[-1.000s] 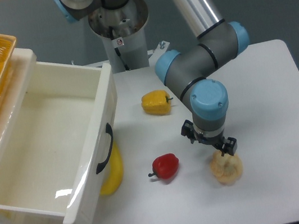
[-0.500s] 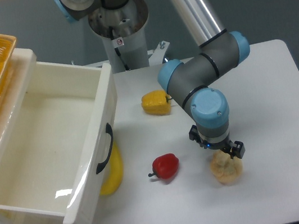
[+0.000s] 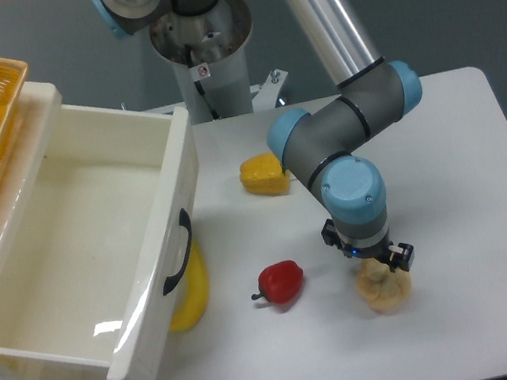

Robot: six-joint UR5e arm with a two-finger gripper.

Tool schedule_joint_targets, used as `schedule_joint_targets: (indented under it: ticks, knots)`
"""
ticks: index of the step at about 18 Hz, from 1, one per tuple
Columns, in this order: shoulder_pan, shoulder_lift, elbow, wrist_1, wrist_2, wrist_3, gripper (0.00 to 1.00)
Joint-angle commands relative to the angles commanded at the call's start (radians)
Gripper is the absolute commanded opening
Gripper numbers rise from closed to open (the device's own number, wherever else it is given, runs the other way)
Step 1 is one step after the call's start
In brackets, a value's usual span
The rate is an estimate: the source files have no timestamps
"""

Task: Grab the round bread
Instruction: 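Close the gripper fingers around the bread roll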

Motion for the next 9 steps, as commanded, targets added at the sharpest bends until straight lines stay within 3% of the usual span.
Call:
schedule_joint_targets:
  ticks: [6,9]
  knots:
    - [-0.008,-0.009,0.002,0.008,0.017,-0.017,0.7]
    - [-0.008,-0.009,0.002,0.009,0.019,-0.018,0.6]
